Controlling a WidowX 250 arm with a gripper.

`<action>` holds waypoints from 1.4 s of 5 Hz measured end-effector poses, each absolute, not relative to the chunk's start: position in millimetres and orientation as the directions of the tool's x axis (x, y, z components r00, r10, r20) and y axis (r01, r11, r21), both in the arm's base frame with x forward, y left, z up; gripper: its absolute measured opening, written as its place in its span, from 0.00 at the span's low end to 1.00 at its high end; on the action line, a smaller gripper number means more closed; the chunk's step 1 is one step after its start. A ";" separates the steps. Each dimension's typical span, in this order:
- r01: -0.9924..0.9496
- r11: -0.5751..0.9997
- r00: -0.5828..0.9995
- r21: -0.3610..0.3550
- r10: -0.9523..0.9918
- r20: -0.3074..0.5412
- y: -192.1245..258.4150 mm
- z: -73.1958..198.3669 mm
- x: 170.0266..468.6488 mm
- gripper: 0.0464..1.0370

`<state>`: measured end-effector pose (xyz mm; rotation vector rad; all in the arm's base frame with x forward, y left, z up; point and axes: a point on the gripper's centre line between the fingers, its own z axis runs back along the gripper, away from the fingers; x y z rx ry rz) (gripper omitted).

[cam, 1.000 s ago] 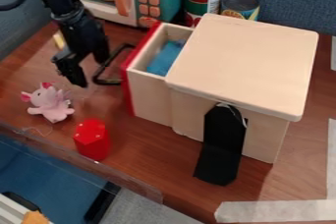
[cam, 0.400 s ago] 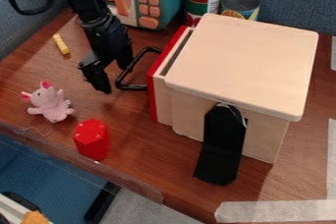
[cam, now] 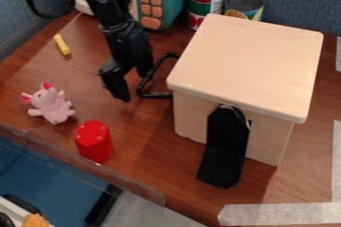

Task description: Close the drawer

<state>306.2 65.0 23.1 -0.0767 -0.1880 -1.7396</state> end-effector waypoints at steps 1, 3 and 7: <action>0.980 -0.169 -0.184 0.101 -0.969 0.164 60.2 35.0 300.3 0.96; 0.997 -0.046 -0.053 0.065 -0.993 0.110 74.2 43.4 289.5 0.96; 0.802 0.597 0.578 0.000 -0.778 0.247 140.1 157.4 203.0 0.96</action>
